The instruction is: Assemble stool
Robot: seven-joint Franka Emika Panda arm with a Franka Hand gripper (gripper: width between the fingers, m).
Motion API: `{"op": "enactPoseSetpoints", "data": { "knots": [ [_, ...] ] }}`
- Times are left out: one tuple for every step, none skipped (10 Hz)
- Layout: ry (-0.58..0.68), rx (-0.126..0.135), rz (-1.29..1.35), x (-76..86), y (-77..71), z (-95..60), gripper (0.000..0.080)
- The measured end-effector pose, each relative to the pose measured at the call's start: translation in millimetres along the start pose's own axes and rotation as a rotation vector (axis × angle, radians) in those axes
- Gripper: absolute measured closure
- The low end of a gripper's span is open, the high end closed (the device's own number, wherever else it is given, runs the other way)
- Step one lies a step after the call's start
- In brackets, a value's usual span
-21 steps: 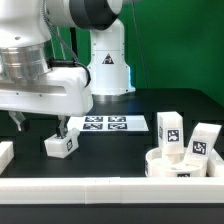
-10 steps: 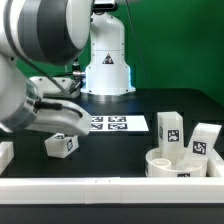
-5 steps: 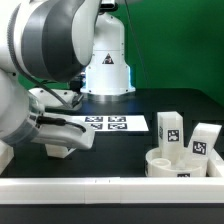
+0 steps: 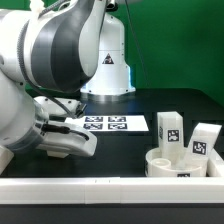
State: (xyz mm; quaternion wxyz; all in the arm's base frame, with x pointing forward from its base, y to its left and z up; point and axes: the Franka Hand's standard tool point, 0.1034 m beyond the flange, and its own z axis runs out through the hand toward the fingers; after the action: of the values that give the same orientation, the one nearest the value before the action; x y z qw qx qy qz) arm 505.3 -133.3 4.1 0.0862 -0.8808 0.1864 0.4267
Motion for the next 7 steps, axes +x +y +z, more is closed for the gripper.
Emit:
{"op": "enactPoseSetpoints", "data": {
  "knots": [
    [0.0,0.0,0.001,-0.2,0.1,0.3,0.015],
    [0.001,0.002,0.002,-0.5,1.1,0.7,0.015],
    [0.001,0.004,0.004,-0.3,2.8,0.3,0.0292],
    [0.001,0.007,0.006,-0.1,4.4,0.1,0.043],
    [0.001,0.007,0.006,-0.1,4.7,-0.1,0.0463],
    [0.002,0.007,0.006,0.0,4.6,-0.1,0.0463],
    [0.005,0.005,0.005,0.2,4.1,-0.8,0.0463]
  ]
}}
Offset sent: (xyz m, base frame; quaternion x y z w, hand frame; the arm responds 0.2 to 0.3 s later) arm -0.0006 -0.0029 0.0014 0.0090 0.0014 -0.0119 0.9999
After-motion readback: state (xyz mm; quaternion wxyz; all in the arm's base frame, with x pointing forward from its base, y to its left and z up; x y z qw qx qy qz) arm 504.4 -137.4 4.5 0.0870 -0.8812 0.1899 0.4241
